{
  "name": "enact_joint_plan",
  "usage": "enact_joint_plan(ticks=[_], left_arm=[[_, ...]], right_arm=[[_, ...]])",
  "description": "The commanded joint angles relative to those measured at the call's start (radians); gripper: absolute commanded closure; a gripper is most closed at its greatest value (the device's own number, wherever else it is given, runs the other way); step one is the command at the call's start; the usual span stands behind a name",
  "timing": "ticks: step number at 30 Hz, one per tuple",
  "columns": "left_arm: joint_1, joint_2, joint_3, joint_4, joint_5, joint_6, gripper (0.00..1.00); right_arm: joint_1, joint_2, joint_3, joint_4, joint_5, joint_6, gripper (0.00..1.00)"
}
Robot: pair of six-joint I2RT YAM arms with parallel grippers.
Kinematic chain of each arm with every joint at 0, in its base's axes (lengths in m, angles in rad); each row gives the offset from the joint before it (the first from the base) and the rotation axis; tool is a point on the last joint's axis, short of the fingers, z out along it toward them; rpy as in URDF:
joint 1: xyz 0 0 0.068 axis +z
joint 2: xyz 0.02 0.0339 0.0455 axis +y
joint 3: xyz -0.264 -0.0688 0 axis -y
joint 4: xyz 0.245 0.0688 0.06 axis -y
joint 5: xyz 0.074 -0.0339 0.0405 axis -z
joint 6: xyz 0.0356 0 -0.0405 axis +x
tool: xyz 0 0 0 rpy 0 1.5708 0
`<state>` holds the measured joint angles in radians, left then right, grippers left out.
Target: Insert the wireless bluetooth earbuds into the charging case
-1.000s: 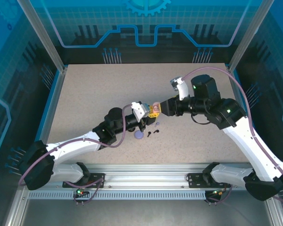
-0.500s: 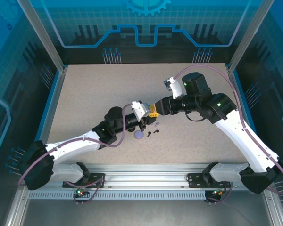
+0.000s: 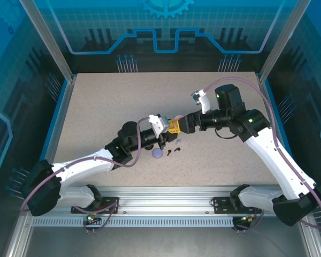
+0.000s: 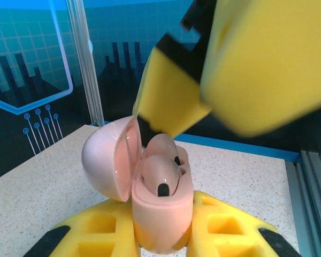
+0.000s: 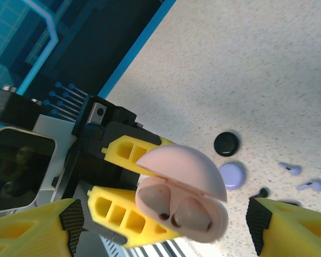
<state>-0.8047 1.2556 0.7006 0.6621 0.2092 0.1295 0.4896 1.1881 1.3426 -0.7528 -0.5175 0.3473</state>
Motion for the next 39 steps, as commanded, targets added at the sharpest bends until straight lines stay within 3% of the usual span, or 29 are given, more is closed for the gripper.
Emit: enact_joint_plan(ticks=[1,10,25,29,34,39], left_arm=[[-0.008,-0.016,0.011,0.049,0.032,-0.023,0.82],[-0.008,-0.018,0.009,0.039,0.028,-0.026,0.82],[-0.007,-0.013,0.009,0.027,0.015,-0.032,0.82],[-0.007,-0.015,0.013,0.007,0.000,-0.046,0.82],[-0.007,-0.026,0.045,-0.121,-0.065,-0.077,0.82],[0.028,-0.021,0.057,-0.202,-0.064,-0.161,0.83]], right_arm=[[-0.010,0.013,-0.010,0.063,-0.110,0.005,0.19],[-0.010,-0.016,-0.017,0.108,-0.137,-0.006,0.32],[-0.028,-0.063,-0.017,0.044,-0.052,-0.051,0.33],[-0.029,-0.094,-0.014,0.013,0.077,-0.067,0.32],[-0.042,-0.201,-0.070,-0.010,0.411,-0.058,0.23],[-0.081,-0.271,-0.163,-0.003,0.526,-0.037,0.12]])
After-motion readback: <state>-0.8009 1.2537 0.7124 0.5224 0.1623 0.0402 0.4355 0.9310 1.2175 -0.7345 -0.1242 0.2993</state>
